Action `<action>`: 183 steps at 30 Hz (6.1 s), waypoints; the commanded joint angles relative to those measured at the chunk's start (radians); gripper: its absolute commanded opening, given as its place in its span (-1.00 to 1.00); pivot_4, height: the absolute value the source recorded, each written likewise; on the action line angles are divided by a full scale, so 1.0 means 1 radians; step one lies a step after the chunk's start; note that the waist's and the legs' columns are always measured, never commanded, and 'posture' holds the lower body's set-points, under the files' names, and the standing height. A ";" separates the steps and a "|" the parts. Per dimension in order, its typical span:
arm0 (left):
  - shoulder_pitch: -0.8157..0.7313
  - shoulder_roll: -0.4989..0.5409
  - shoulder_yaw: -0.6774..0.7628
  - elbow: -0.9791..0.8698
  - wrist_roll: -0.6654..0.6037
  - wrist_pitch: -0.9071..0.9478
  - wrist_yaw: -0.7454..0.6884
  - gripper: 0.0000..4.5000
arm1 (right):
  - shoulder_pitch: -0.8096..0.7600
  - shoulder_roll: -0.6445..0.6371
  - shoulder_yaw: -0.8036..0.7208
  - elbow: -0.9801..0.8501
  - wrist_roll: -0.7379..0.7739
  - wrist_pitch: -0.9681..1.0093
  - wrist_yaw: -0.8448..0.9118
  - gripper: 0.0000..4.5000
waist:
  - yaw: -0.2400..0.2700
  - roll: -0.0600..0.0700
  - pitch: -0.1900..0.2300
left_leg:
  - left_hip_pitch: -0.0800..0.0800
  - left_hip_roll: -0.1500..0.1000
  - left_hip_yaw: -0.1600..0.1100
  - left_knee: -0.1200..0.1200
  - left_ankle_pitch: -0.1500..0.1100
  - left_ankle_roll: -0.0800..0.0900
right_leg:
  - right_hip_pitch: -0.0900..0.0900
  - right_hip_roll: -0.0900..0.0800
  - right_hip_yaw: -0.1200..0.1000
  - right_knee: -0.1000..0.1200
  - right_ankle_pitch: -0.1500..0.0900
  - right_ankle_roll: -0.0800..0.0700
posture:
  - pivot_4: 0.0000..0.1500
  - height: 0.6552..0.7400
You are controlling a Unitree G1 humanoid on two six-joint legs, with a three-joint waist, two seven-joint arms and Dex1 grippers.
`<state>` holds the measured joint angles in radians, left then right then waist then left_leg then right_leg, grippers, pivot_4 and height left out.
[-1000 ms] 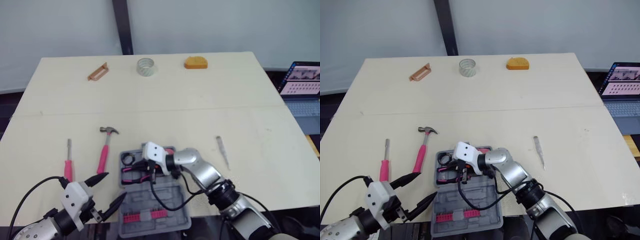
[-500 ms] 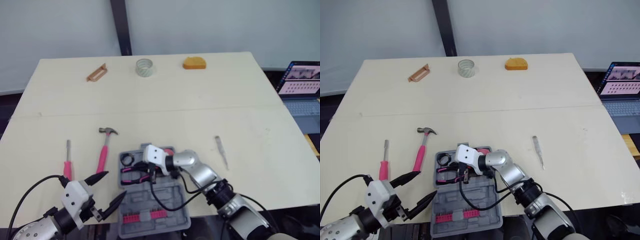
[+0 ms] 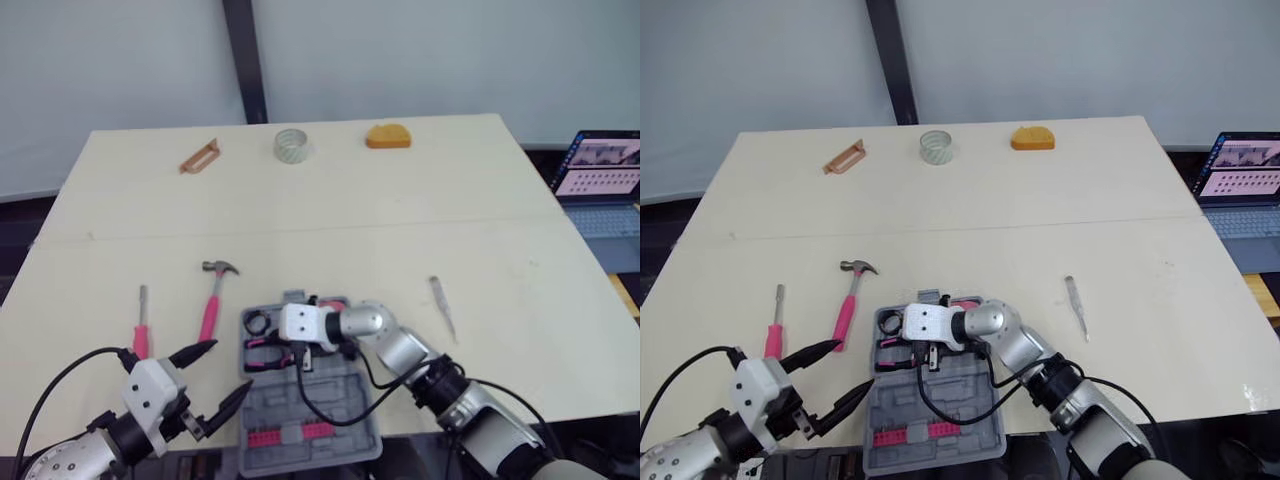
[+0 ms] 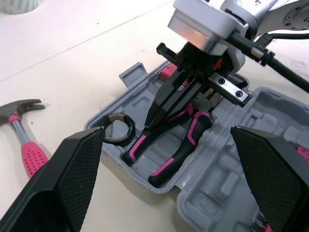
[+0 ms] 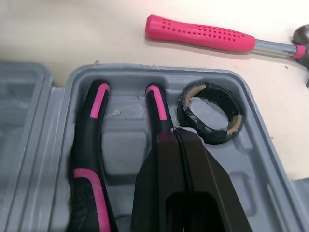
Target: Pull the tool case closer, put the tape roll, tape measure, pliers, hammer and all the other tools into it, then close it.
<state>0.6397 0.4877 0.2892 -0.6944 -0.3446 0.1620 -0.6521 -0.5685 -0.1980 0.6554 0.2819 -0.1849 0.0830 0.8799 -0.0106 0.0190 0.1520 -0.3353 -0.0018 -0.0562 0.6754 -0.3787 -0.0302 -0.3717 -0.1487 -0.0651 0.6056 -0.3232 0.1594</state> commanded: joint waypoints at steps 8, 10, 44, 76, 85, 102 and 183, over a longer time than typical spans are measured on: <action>0.003 0.004 0.000 -0.008 0.006 -0.007 0.003 1.00 | 0.061 -0.066 0.039 0.110 -0.078 0.119 0.016 -0.99 | 0.008 0.004 -0.012 | 0.001 0.000 0.001 -0.001 0.000 0.000 | 0.000 0.000 0.001 -0.001 0.000 0.000 | 1.00 1.00; -0.002 0.005 -0.002 -0.005 0.006 -0.005 0.002 1.00 | 0.063 -0.058 0.026 0.106 -0.061 0.112 0.014 -0.99 | 0.008 0.005 -0.013 | 0.001 0.000 0.001 -0.001 0.000 0.000 | 0.000 0.000 0.001 -0.002 0.000 -0.001 | 1.00 1.00; -0.251 0.083 0.523 0.637 -0.129 0.064 0.082 1.00 | 0.617 -0.599 -1.174 -0.275 0.660 0.407 0.078 0.97 | 0.012 -0.015 0.019 | -0.002 0.001 0.009 -0.005 -0.001 0.002 | -0.003 0.000 0.000 -0.005 0.000 0.001 | 1.00 1.00; -0.209 0.230 0.221 0.420 -0.073 0.107 -0.116 1.00 | 0.515 -0.636 -0.932 -0.426 0.714 0.465 0.173 0.97 | 0.011 -0.014 0.020 | 0.000 0.002 0.010 -0.005 -0.001 0.001 | -0.003 -0.001 0.001 -0.005 0.001 0.001 | 1.00 1.00; -0.294 0.338 -0.050 0.329 0.013 0.170 -0.205 -0.65 | 0.443 -0.691 -0.535 -0.636 0.565 0.479 0.228 -0.69 | 0.011 -0.014 0.020 | -0.001 0.002 0.010 -0.005 -0.001 0.001 | -0.004 -0.001 0.001 -0.006 0.001 0.001 | 1.00 1.00; -0.277 0.299 -0.229 0.291 0.088 0.227 -0.177 -0.96 | 0.362 -0.556 -0.295 -0.533 0.383 0.423 0.200 -0.97 | 0.012 -0.015 0.021 | -0.002 0.002 0.009 -0.003 -0.001 0.001 | -0.004 0.000 0.001 -0.004 0.001 0.001 | 1.00 1.00; -0.687 0.064 -0.365 0.584 0.230 0.125 -0.089 -0.96 | 0.227 -0.352 -0.353 -0.326 0.274 0.383 0.090 -0.97 | 0.030 -0.015 0.020 | -0.003 0.001 0.008 0.005 -0.001 0.001 | -0.004 0.000 0.001 0.001 0.001 0.002 | 1.00 1.00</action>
<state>-0.0346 0.5666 -0.0584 -0.0964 -0.1086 0.3067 -0.7358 -0.3308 -0.5698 0.3033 -0.0323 0.0804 0.4838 0.9815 0.0198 0.0043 0.1724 -0.3378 -0.0005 -0.0481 0.6801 -0.3793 -0.0289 -0.3757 -0.1492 -0.0646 0.6069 -0.3223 0.1611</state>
